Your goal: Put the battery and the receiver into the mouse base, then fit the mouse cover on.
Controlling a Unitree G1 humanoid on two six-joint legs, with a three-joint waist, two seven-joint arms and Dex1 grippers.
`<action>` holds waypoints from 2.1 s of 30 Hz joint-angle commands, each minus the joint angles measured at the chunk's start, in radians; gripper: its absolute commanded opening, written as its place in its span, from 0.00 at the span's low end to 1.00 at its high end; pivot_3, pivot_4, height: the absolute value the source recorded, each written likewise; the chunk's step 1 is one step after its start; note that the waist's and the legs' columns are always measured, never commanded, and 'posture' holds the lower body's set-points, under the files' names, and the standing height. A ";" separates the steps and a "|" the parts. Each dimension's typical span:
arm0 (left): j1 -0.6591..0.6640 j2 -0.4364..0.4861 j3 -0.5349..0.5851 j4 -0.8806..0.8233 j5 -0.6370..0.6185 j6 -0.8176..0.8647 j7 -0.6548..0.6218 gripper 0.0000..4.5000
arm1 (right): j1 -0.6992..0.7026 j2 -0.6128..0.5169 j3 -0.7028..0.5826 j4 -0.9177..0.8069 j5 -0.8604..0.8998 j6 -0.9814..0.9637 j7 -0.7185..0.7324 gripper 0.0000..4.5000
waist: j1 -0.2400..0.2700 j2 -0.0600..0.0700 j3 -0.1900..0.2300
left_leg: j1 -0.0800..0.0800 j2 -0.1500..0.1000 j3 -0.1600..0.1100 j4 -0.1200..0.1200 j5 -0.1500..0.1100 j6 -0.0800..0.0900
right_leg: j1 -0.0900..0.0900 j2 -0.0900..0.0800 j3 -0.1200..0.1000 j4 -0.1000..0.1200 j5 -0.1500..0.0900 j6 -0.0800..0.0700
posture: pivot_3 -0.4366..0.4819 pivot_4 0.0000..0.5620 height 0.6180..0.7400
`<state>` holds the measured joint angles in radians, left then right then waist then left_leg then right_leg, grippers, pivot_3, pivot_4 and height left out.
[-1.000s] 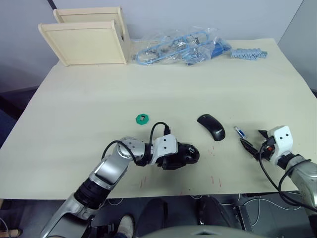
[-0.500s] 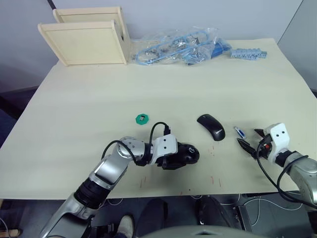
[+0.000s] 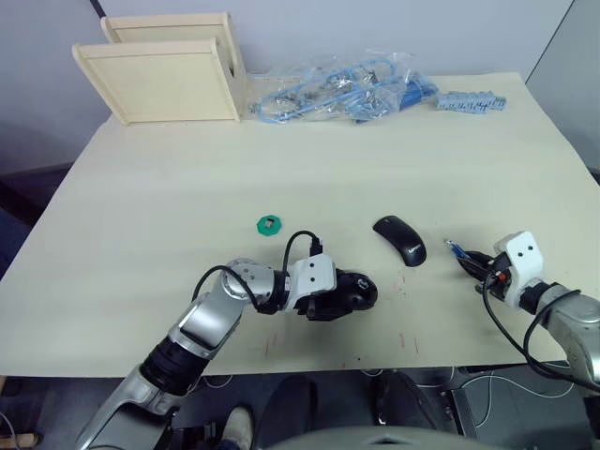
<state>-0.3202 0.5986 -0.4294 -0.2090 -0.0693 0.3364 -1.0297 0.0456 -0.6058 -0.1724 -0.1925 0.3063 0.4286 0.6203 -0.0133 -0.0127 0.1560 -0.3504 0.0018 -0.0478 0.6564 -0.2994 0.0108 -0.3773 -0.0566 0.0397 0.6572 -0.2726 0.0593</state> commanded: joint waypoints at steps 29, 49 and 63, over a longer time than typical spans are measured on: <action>-0.012 0.020 -0.024 0.011 0.042 0.105 0.009 0.66 | -0.158 -0.191 0.053 -0.666 0.496 0.800 -0.078 0.02 | 0.000 0.000 0.001 | -0.012 0.000 -0.012 0.010 0.000 0.000 | -0.003 0.001 -0.012 -0.001 0.000 0.000 | 0.48 0.27 1.00; -0.037 0.015 -0.044 0.015 0.035 0.133 0.000 0.66 | -0.387 0.019 0.216 -0.612 0.528 1.180 -0.302 0.02 | -0.001 0.000 0.001 | -0.013 0.000 -0.015 0.012 0.000 0.000 | -0.003 0.002 -0.014 0.001 0.000 -0.001 | 0.48 0.27 1.00; -0.038 0.020 -0.047 0.002 0.033 0.147 0.000 0.66 | -0.456 0.087 0.281 -0.462 0.617 1.186 -0.509 0.02 | -0.001 0.000 0.001 | -0.012 0.000 -0.015 0.012 0.000 0.000 | -0.003 0.002 -0.014 0.001 0.000 -0.001 | 0.48 0.27 1.00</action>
<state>-0.3732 0.6010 -0.4522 -0.2305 -0.0689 0.4524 -1.0302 -0.4010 -0.5163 0.1048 -0.6763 0.9259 1.6074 0.1628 -0.0145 -0.0122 0.1573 -0.3630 0.0020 -0.0630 0.6685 -0.2995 0.0109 -0.3799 -0.0551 0.0252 0.6578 -0.2724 0.0585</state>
